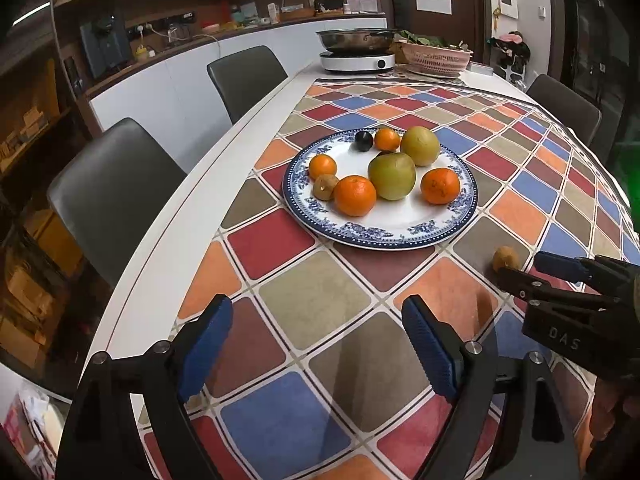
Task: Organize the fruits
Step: 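Move the right tool to the small brown kiwi and grasp it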
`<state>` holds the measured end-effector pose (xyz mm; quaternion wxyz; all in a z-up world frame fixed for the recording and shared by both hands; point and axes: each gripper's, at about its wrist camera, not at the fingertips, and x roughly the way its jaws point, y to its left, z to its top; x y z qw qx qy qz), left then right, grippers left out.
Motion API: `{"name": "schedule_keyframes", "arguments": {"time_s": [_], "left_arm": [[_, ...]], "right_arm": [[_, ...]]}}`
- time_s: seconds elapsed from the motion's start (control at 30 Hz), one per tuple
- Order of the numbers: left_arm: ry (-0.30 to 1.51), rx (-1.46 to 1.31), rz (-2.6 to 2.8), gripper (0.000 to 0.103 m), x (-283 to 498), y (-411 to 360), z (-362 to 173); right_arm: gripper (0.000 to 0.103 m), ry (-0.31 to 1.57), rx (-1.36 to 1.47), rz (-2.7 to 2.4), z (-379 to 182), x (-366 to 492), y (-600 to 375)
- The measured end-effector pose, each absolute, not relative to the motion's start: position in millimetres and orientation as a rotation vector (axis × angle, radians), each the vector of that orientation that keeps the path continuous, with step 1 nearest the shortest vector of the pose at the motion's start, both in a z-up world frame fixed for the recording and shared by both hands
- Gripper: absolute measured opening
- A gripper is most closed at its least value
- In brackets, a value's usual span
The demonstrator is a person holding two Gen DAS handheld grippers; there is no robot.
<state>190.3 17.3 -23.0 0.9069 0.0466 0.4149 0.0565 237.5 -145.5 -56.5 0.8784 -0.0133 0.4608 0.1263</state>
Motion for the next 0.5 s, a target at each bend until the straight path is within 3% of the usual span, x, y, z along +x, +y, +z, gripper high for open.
{"name": "schedule_keyframes", "arguments": {"time_s": [0.5], "left_arm": [[0.886, 0.080, 0.100, 0.087, 199.8, 17.8, -32.5]], "right_arm": [[0.033, 0.982, -0.065, 0.288, -63.3, 247.2, -135.3]]}}
